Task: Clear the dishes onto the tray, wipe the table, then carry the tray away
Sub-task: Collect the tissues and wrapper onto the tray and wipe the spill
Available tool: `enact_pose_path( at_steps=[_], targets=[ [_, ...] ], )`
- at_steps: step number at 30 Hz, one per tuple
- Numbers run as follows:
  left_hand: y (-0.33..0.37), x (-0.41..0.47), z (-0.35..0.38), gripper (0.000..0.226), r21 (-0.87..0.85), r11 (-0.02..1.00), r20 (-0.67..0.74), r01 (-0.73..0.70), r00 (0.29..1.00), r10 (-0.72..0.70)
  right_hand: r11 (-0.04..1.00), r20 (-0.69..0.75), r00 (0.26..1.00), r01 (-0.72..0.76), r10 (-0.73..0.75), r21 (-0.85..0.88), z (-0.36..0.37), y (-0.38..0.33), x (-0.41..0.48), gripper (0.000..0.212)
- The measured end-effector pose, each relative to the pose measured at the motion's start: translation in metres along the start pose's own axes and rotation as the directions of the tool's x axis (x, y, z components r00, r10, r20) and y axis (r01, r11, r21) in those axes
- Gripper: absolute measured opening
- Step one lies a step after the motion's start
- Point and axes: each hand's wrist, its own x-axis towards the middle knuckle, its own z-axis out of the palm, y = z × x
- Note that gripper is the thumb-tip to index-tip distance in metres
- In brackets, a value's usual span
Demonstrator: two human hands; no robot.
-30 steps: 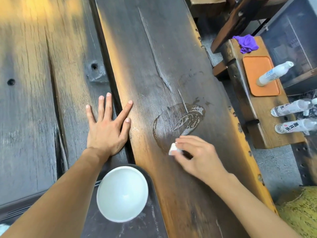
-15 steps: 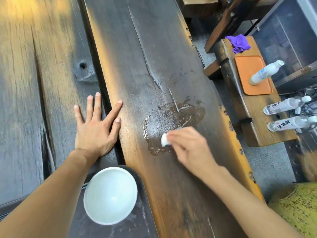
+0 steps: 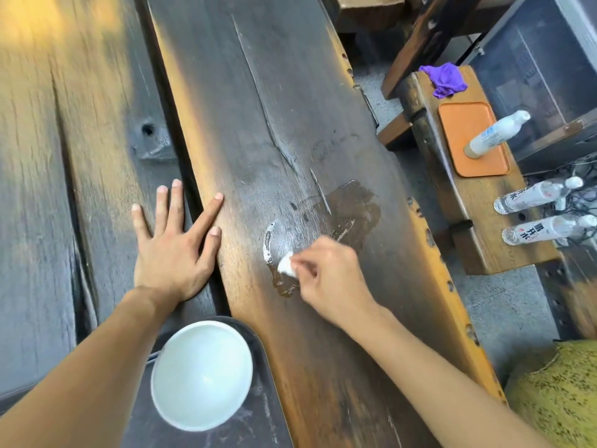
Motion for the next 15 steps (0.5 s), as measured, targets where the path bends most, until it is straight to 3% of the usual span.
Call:
enact_pose_path(
  at_steps=[2,4,7,11,15],
  targets=[
    [0.000,0.000,-0.001,0.058,-0.002,1.000,0.003,0.002,1.000,-0.002,0.995,0.063,0.997,-0.048,0.042,0.088,-0.009,0.003,-0.007,0.011],
    [0.000,-0.001,-0.001,0.058,-0.004,1.000,0.000,0.000,1.000,0.000,0.971,-0.067,0.975,-0.199,0.210,0.134,-0.037,0.021,0.014,0.012],
    [0.000,0.000,0.001,0.057,-0.012,1.000,-0.008,-0.009,1.000,0.009,0.888,-0.232,0.868,-0.381,0.439,0.256,-0.090,0.050,0.066,0.010],
    [-0.001,-0.001,0.004,0.057,-0.008,1.000,-0.019,-0.006,1.000,0.006,0.884,-0.261,0.847,-0.420,0.464,0.208,-0.095,0.065,0.106,0.010],
    [-0.002,0.001,0.004,0.057,-0.003,1.000,-0.019,-0.008,1.000,0.008,0.930,-0.190,0.911,-0.365,0.366,0.042,-0.059,0.040,0.095,0.013]
  ],
)
